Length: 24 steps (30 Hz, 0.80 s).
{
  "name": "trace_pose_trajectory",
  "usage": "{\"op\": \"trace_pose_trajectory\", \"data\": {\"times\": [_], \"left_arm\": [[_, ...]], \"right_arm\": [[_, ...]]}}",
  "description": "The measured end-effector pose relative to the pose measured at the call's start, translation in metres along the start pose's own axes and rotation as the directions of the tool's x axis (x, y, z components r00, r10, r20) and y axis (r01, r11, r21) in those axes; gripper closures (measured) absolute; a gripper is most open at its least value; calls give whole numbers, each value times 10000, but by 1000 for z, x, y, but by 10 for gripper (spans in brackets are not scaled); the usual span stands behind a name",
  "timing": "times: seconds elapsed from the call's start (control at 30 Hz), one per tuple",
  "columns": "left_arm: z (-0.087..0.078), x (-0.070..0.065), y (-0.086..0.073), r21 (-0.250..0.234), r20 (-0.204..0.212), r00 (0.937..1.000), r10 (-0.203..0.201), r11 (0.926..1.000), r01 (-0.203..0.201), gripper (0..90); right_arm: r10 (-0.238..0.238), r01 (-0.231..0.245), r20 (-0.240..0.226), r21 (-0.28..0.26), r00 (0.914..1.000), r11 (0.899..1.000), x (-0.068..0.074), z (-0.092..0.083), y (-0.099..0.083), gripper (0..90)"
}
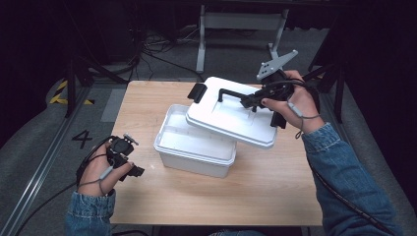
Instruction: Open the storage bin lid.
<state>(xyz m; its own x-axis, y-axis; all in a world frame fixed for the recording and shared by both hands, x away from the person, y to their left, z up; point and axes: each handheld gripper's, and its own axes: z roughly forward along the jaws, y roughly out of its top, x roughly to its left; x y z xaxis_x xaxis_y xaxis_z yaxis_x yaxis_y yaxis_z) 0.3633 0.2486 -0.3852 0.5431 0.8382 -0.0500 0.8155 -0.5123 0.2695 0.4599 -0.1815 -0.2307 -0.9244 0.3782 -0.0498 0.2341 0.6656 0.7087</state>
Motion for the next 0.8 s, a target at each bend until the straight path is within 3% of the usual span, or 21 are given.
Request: {"op": "trace_pose_trajectory", "data": {"times": [0.4,0.8], "left_arm": [[0,0,0,30,10,10000,-9,10000,9,260],[0,-1,0,40,9,10000,-13,10000,13,259]], "right_arm": [[960,-950,752,-173,9925,9953,-25,-36,-36,847],[1916,-1901,1464,-245,9705,9815,-49,-58,-72,847]]}}
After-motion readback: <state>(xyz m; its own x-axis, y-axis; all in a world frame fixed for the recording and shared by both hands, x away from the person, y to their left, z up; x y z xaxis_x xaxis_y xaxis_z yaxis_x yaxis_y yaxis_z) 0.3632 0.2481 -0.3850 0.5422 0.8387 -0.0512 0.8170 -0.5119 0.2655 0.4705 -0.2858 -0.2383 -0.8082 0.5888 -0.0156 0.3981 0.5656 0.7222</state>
